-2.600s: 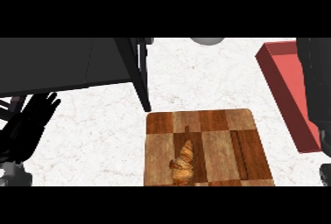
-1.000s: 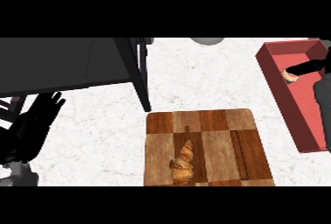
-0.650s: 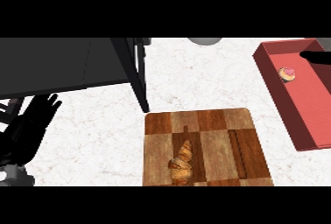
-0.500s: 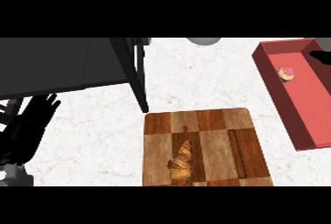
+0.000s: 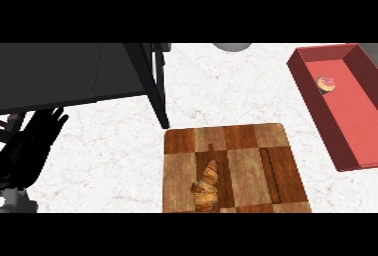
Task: Pick the cupcake from the cutting board and place it in the cardboard box
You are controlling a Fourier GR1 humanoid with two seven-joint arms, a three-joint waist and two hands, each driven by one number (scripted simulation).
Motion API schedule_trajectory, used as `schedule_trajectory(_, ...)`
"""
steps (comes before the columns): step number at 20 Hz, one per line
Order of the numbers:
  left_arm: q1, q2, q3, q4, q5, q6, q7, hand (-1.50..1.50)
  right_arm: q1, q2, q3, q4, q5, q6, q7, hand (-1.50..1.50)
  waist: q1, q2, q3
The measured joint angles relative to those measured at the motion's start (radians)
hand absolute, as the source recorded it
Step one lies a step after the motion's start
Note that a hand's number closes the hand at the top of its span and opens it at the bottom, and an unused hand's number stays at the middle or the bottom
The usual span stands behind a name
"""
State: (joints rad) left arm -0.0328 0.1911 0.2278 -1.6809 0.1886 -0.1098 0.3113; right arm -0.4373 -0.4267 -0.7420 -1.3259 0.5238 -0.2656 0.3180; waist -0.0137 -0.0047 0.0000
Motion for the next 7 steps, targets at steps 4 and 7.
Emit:
schedule_trajectory(4, 0.008, 0.002, 0.007, 0.007, 0.006, -0.015, -0.011, 0.00, 0.082, -0.033, -0.023, -0.065, -0.091, 0.057, -0.005, -1.50, 0.006, 0.002, 0.000)
schedule_trajectory(7, -0.010, 0.005, 0.014, 0.024, 0.009, -0.017, -0.013, 0.00, 0.141, -0.053, -0.035, -0.096, -0.135, 0.082, -0.015, -1.50, 0.009, 0.003, 0.000)
